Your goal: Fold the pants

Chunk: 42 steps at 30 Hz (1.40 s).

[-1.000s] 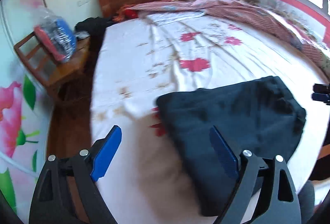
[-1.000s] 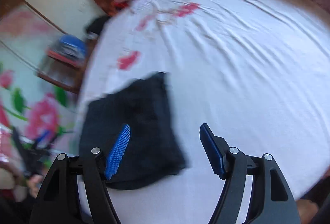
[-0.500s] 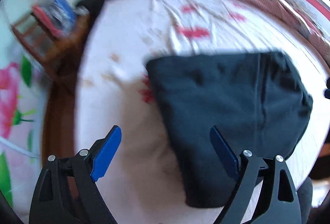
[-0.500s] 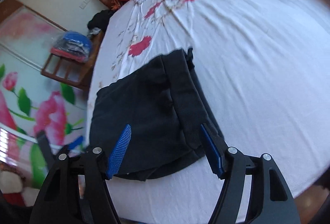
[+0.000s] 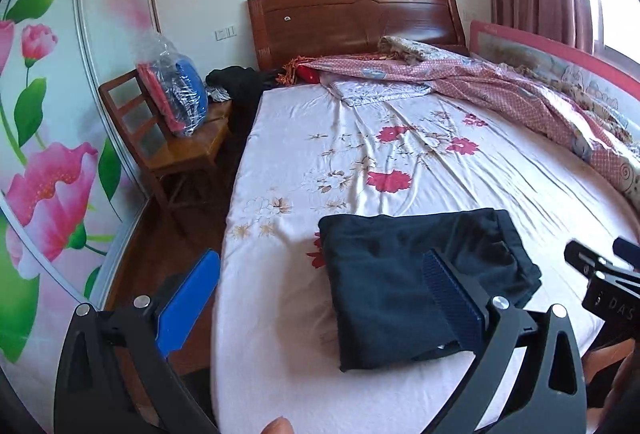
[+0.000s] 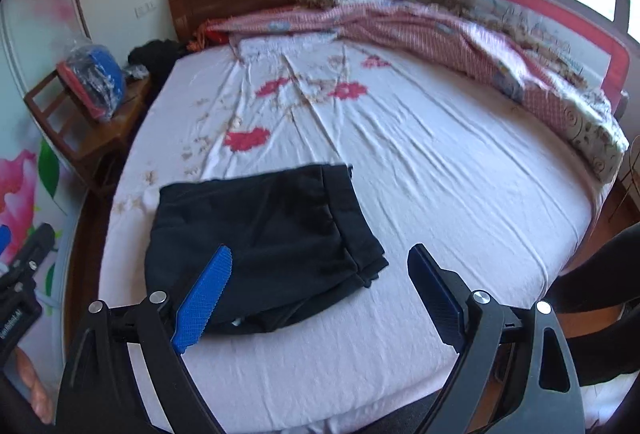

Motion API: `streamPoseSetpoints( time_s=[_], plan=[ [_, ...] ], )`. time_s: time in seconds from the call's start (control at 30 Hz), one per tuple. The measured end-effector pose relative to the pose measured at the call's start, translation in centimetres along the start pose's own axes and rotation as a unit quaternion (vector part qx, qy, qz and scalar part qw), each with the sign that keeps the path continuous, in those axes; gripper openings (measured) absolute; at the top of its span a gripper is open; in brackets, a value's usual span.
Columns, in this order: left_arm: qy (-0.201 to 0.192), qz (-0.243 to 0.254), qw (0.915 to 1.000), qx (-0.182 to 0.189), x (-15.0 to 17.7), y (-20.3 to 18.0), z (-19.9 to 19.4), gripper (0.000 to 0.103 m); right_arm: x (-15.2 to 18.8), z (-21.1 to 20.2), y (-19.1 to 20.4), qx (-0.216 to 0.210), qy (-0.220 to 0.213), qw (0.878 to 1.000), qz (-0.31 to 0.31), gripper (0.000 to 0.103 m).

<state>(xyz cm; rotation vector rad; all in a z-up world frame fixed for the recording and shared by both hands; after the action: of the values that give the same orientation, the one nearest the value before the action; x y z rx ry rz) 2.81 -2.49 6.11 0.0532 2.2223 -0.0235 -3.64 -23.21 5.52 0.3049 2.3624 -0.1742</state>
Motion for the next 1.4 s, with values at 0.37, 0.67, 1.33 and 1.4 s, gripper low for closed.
streamPoseSetpoints(
  time_s=[0.37, 0.67, 1.33, 1.4],
  plan=[
    [0.062, 0.029, 0.9976, -0.001, 8.3, -2.1, 1.2, 0.101, 3.8, -0.3, 3.3, 0.008, -0.027, 0.998, -0.049, 0.089],
    [0.142, 0.014, 0.9897, -0.013, 13.2, -0.9, 5.0, 0.101, 8.4, 2.7, 4.2, -0.005, 0.024, 0.999, -0.047, 0.089],
    [0.177, -0.024, 0.9838, 0.002, 14.6, 0.0, 6.4, 0.101, 9.5, 4.2, 4.5, -0.002, 0.052, 0.997, -0.049, 0.089],
    [0.177, -0.050, 0.9828, 0.009, 14.3, 0.6, 6.5, 0.101, 9.7, 4.4, 4.3, 0.006, 0.055, 0.997, -0.058, 0.089]
  ],
)
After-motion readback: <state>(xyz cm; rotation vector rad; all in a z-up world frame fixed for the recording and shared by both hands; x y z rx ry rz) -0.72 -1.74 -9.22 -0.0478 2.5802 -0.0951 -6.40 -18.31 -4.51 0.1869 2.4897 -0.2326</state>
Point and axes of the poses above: each gripper's, at about its wrist camera, not at the fingertips, and z roughly the way its jaws point, y to its left, x to its underside, the point moved 9 cm from there along z, roughly the way its jaws point, and after that the axes turned 8 degrees about -z, right-handed, at the moved point
